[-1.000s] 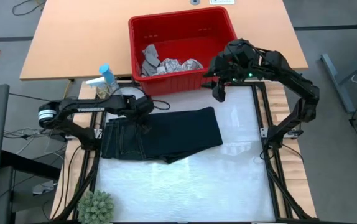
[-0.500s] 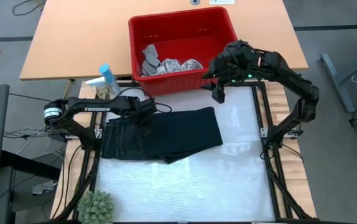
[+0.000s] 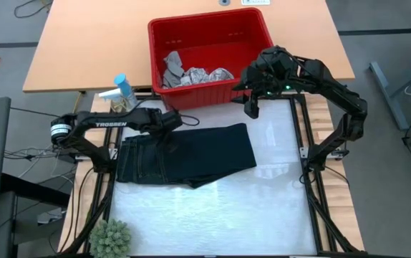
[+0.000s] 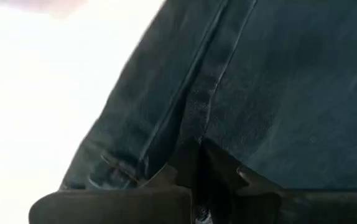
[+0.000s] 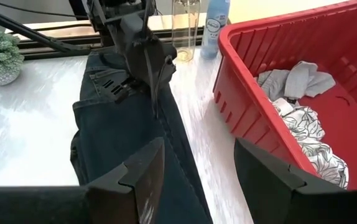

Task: Fold Laundry from Bin
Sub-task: Fold the blue jeans

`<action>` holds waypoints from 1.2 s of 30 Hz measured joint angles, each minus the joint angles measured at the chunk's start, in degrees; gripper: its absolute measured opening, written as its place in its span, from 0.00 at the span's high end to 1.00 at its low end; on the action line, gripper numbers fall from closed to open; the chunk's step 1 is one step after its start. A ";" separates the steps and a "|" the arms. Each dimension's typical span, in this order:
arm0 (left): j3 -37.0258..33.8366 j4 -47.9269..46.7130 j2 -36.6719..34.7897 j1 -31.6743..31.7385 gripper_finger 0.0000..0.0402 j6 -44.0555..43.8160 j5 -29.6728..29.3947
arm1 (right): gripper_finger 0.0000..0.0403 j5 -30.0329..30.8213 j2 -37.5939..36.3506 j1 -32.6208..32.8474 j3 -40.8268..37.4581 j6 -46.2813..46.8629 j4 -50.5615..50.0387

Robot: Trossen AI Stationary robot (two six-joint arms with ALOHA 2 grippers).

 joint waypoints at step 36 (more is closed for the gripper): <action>4.57 -5.65 -0.20 2.10 0.64 6.33 10.12 | 0.46 -0.02 0.00 0.37 0.00 1.64 -7.02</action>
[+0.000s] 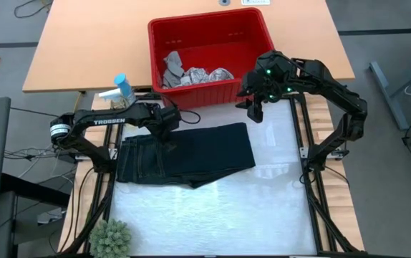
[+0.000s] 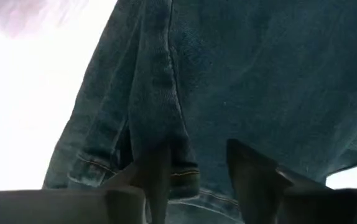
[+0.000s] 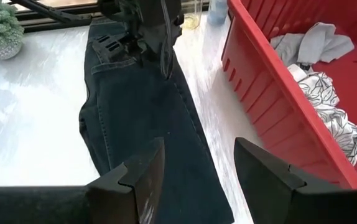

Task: Fold Laundry from Bin
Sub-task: Fold the blue jeans

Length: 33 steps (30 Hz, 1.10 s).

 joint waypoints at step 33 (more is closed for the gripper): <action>0.59 18.73 -6.99 -18.51 0.88 -16.98 -21.64 | 0.81 -12.01 -17.97 -0.80 -53.53 16.30 48.91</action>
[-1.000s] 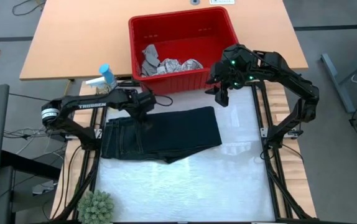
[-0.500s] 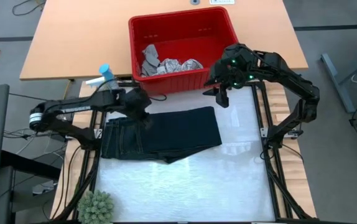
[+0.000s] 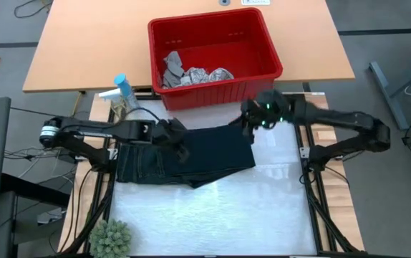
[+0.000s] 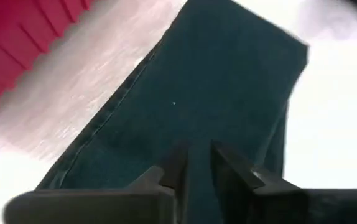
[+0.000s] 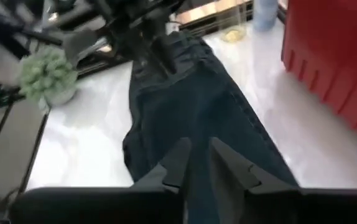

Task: Fold Laundry from Bin
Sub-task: Fold the blue jeans

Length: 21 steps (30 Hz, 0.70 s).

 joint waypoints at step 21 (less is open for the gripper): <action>-8.35 -0.42 16.55 -6.65 1.00 -10.82 -3.42 | 0.96 13.54 9.81 6.57 -32.89 18.76 34.41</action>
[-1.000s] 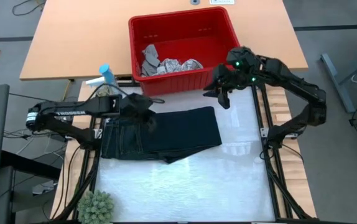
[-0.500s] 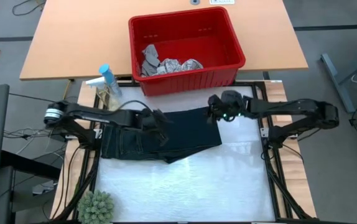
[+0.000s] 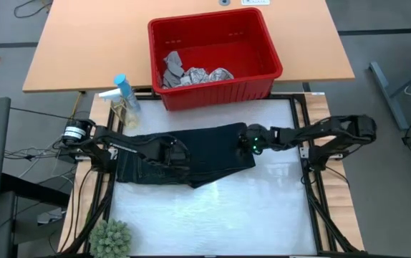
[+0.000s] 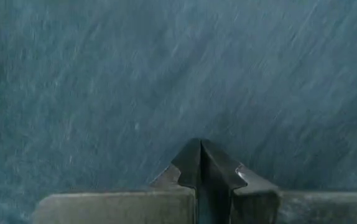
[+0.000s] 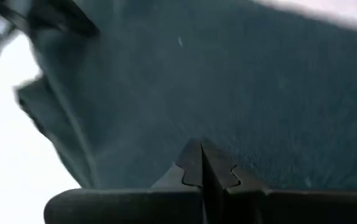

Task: Fold Laundry from Bin
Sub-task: Fold the blue jeans

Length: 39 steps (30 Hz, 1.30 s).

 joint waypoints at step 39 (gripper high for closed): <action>-13.66 0.92 -10.43 -0.25 1.00 -18.58 -18.66 | 0.94 -1.22 9.84 -0.28 0.21 1.13 1.11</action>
